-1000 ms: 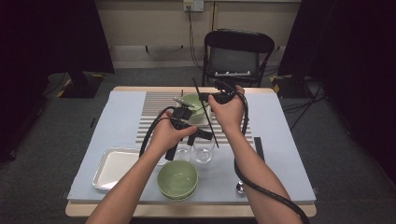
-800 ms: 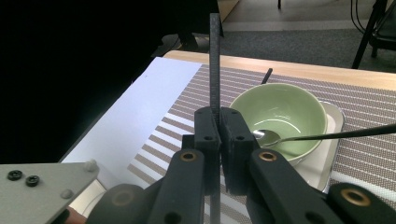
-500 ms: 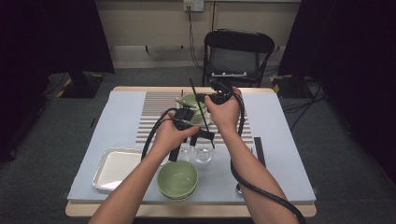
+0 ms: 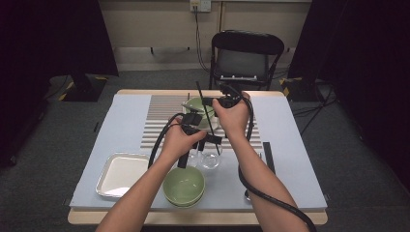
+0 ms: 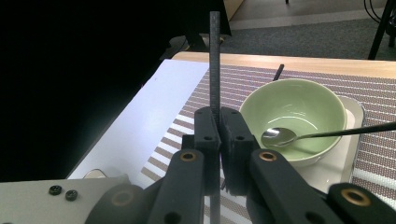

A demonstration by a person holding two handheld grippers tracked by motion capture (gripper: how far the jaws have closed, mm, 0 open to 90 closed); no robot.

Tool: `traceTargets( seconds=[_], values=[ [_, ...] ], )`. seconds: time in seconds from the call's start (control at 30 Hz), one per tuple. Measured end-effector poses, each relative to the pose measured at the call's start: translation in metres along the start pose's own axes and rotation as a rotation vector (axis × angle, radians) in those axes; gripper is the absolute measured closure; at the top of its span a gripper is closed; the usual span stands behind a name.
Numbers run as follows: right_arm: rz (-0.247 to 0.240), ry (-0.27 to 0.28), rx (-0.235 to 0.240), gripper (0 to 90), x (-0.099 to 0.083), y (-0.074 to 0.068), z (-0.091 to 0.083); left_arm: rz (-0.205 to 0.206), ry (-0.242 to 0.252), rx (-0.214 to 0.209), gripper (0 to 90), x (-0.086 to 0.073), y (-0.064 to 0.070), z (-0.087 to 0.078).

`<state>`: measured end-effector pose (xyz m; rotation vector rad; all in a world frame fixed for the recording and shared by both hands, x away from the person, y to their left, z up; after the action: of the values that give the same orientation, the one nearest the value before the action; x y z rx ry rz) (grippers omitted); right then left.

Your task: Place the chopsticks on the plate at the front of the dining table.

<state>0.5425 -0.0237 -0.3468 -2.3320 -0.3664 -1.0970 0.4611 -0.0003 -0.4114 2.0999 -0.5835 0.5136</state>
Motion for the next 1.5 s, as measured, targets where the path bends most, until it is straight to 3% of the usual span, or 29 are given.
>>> traceTargets(
  seconds=[0.23, 0.4, 0.93, 1.17, 1.5],
  values=[
    [0.029, 0.013, 0.015, 85.9, 0.003, 0.006, -0.004, -0.035, -0.005, 0.027, 81.3, -0.001, -0.004, -0.004],
    [0.003, 0.0, 0.006, 84.1, 0.003, 0.009, -0.006, -0.045, -0.023, 0.053, 83.0, -0.004, -0.007, -0.006],
    [-0.013, -0.024, -0.028, 77.1, -0.003, 0.022, -0.006, -0.032, -0.059, 0.084, 86.4, -0.007, -0.014, -0.012],
    [-0.03, -0.027, -0.041, 72.4, -0.005, 0.028, -0.006, -0.033, -0.06, 0.095, 86.5, -0.007, -0.017, -0.016],
    [-0.029, -0.028, -0.038, 72.3, -0.007, 0.034, -0.006, -0.042, -0.055, 0.107, 86.6, -0.004, -0.017, -0.018]
  ],
)
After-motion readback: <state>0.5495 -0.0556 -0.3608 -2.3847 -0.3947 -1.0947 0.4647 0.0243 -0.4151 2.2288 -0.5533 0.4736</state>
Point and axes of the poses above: each handheld gripper's, and its own axes: z roughly forward along the jaws, x roughly out of its top, y roughly to its right, the point moved 9 cm from there along z, roughly forward along the jaws, and after that the axes turned 5 degrees about -x, right-handed, at the moved point
